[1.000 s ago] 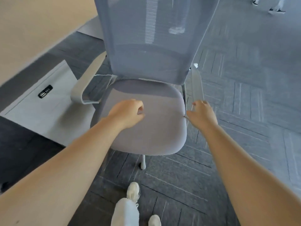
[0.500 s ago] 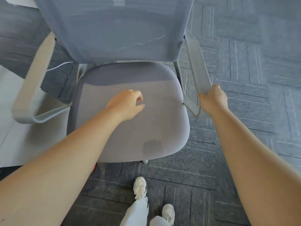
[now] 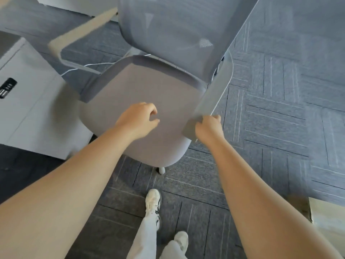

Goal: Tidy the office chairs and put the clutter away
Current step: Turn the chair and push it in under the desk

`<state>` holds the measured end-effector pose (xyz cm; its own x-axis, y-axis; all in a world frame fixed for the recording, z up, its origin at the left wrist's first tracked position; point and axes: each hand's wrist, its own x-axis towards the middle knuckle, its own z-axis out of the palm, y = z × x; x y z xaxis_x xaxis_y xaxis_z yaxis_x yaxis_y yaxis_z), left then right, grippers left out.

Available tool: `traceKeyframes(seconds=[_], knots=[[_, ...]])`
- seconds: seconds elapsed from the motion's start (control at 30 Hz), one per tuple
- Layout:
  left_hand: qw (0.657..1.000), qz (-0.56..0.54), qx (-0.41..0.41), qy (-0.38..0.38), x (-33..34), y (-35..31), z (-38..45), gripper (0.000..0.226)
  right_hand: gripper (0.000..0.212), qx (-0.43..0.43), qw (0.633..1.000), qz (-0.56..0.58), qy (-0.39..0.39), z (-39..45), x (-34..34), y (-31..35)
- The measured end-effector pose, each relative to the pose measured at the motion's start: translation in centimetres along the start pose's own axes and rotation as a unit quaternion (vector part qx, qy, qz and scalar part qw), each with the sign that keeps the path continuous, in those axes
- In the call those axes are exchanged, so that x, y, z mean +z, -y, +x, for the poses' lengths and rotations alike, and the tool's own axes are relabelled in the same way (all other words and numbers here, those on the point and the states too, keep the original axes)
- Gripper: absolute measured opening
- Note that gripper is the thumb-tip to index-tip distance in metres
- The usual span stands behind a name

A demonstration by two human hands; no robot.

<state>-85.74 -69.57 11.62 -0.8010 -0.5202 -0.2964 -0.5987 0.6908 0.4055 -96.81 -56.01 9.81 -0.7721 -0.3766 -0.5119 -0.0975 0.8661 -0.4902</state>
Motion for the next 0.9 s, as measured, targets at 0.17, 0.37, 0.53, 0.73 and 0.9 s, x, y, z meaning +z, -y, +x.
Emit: traceKeyframes(seconds=[0.17,0.37,0.53,0.73,0.9], knots=[[1.000,-0.003,-0.004,-0.019,-0.8,-2.1,-4.5,0.033,0.029,-0.052,0.998,0.028,-0.012,-4.6,-2.5,-2.7],[0.997,-0.011,0.035,-0.062,-4.8,-7.0,-7.2,0.033,0.033,-0.082,0.988,0.042,-0.121,-9.1,-10.4,-2.9],[0.994,-0.012,0.078,-0.073,-8.0,-11.6,-8.7,0.035,0.036,-0.092,0.975,0.056,-0.192,-11.8,-15.4,-3.0],[0.987,-0.017,0.088,-0.133,-11.7,-17.6,-8.8,0.036,0.039,-0.137,0.965,0.074,-0.212,-11.7,-20.8,-3.1],[0.981,-0.054,0.052,-0.178,-13.1,-22.9,-7.0,0.044,0.038,-0.200,0.956,0.054,-0.207,-8.9,-26.4,-2.5]])
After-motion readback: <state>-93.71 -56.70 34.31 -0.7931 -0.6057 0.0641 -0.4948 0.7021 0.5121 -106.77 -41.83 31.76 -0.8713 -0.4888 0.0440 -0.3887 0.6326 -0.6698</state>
